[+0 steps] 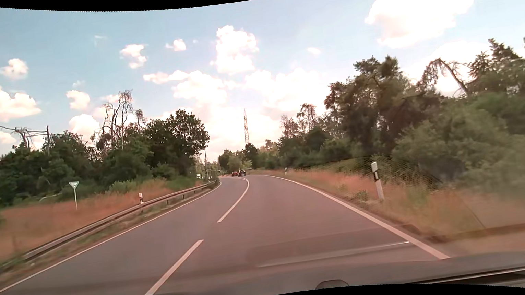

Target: Follow the waypoints while adhering to traffic rules and regulations

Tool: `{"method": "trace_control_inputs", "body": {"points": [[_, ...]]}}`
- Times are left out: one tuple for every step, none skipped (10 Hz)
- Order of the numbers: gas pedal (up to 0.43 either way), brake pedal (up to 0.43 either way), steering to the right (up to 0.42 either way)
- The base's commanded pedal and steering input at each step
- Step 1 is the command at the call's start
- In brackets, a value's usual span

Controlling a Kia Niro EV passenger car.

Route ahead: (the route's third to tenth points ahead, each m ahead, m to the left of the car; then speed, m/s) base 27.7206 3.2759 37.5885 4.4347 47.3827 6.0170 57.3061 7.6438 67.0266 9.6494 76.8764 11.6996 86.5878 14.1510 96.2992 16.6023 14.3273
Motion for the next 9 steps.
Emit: {"method": "trace_control_inputs", "body": {"points": [[0.067, 0.0, -0.014], [0.067, 0.0, -0.016], [0.067, 0.0, -0.018], [0.067, 0.0, -0.018], [0.067, 0.0, -0.019], [0.067, 0.0, -0.02], [0.067, 0.0, -0.021], [0.067, 0.0, -0.021], [0.067, 0.0, -0.021]]}}
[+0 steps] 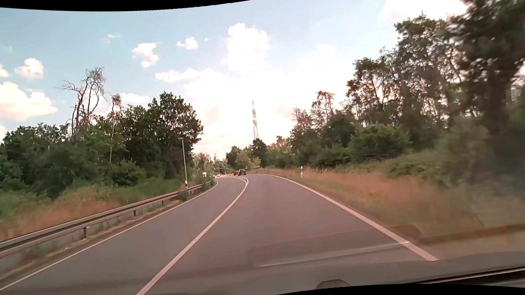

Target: Follow the waypoints while adhering to traffic rules and regulations

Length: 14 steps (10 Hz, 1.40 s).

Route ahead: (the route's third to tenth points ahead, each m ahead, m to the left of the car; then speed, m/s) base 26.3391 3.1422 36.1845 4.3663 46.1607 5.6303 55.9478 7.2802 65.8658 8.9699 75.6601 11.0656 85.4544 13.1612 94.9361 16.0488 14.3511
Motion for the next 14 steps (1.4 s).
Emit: {"method": "trace_control_inputs", "body": {"points": [[0.067, 0.0, -0.021], [0.067, 0.0, -0.021], [0.067, 0.0, -0.021], [0.067, 0.0, -0.021], [0.067, 0.0, -0.021], [0.067, 0.0, -0.021], [0.067, 0.0, -0.021], [0.067, 0.0, -0.021], [0.067, 0.0, -0.021], [0.067, 0.0, -0.021], [0.067, 0.0, -0.02], [0.067, 0.0, -0.02], [0.067, 0.0, -0.02], [0.067, 0.0, -0.019]]}}
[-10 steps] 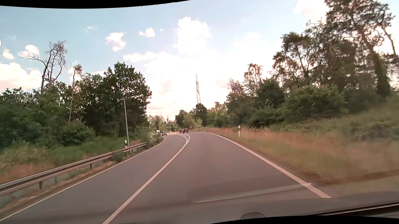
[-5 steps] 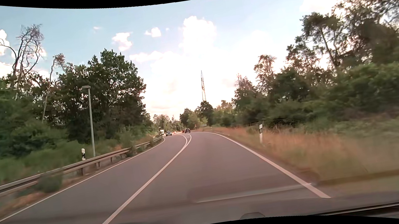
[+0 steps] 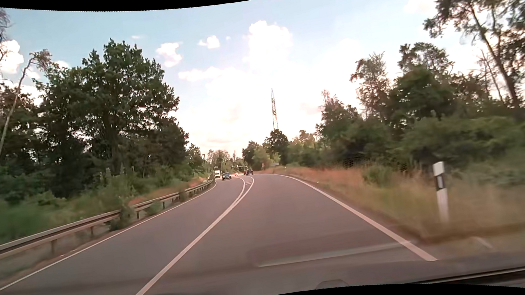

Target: Follow the waypoints while adhering to traffic rules and regulations

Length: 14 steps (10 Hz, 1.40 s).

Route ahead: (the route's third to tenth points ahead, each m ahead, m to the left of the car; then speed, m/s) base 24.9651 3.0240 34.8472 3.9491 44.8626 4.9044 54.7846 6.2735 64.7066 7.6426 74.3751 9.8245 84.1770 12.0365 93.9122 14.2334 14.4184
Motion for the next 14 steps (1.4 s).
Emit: {"method": "trace_control_inputs", "body": {"points": [[0.067, 0.0, -0.018], [0.067, 0.0, -0.018], [0.067, 0.0, -0.018], [0.067, 0.0, -0.017], [0.067, 0.0, -0.017], [0.067, 0.0, -0.017], [0.067, 0.0, -0.017], [0.067, 0.0, -0.017], [0.067, 0.0, -0.017], [0.067, 0.0, -0.017], [0.067, 0.0, -0.017], [0.067, 0.0, -0.017], [0.067, 0.0, -0.017], [0.067, 0.0, -0.017]]}}
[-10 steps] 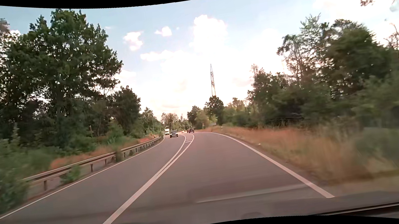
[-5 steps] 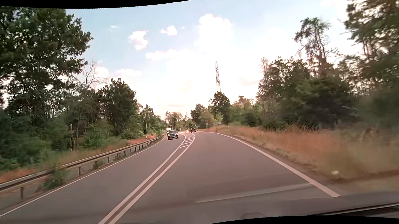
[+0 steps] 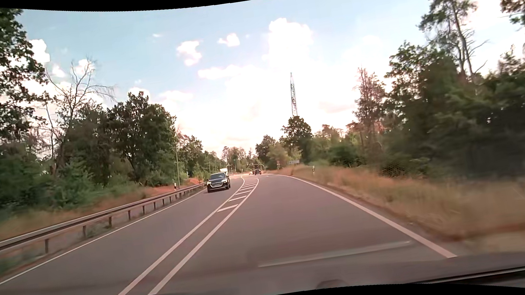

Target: Follow the waypoints while adhering to traffic rules and regulations

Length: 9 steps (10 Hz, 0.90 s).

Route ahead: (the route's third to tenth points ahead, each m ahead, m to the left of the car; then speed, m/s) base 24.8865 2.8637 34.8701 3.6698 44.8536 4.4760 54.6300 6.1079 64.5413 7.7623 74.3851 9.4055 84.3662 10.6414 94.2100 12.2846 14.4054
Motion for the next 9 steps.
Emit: {"method": "trace_control_inputs", "body": {"points": [[0.067, 0.0, -0.017], [0.067, 0.0, -0.016], [0.067, 0.0, -0.016], [0.067, 0.0, -0.016], [0.067, 0.0, -0.016], [0.067, 0.0, -0.016], [0.067, 0.0, -0.016], [0.067, 0.0, -0.016], [0.067, 0.0, -0.016]]}}
